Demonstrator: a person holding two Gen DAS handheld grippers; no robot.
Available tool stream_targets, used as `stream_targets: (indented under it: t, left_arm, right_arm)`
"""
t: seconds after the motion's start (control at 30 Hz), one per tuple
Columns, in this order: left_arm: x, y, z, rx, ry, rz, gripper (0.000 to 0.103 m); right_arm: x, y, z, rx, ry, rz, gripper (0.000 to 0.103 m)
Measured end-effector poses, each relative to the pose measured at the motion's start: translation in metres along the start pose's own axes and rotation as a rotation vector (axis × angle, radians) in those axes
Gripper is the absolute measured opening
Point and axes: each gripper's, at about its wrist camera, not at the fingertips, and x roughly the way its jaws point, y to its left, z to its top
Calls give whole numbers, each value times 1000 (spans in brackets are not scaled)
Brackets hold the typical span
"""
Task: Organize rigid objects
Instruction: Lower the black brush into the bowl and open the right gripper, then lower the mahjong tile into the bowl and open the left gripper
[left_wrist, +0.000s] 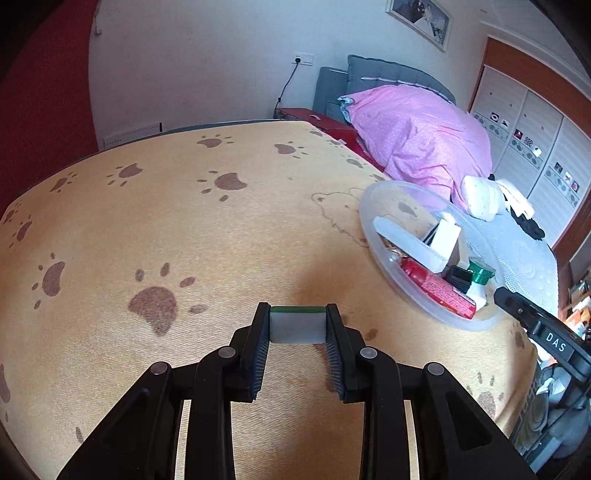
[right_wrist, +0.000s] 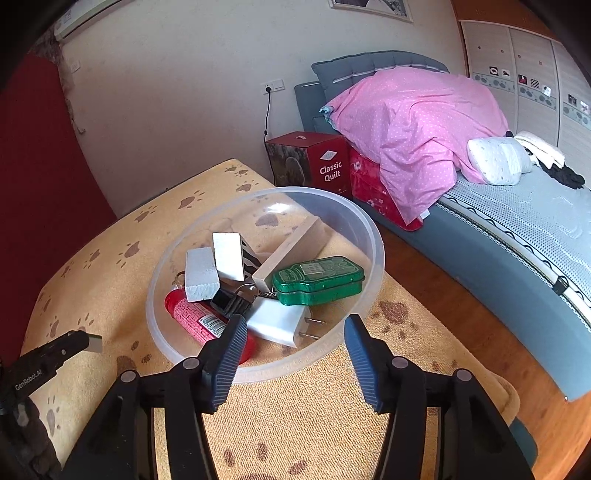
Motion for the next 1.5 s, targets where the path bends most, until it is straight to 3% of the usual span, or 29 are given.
stream_targets:
  t: [0.57,1.23,1.3,1.37,1.5]
  left_arm:
    - [22,-86,27,149,2,-128,30]
    - [44,-119,45,164,1,-246,31]
    - [47,-119,46,160,7,-242,38]
    - [48,-116,46,143,-1,-232,66]
    - [44,-107,45,121,-14,-233,68]
  right_arm:
    - [5,-30,-8,76,9,10,69]
    - [3,-35,-11,100,-1,24,70]
    - [3,-35,-11,101,0,24,70]
    - [3,-35,-11,101,-1,24,70]
    - [3,-35,-11,100,-2,22,71]
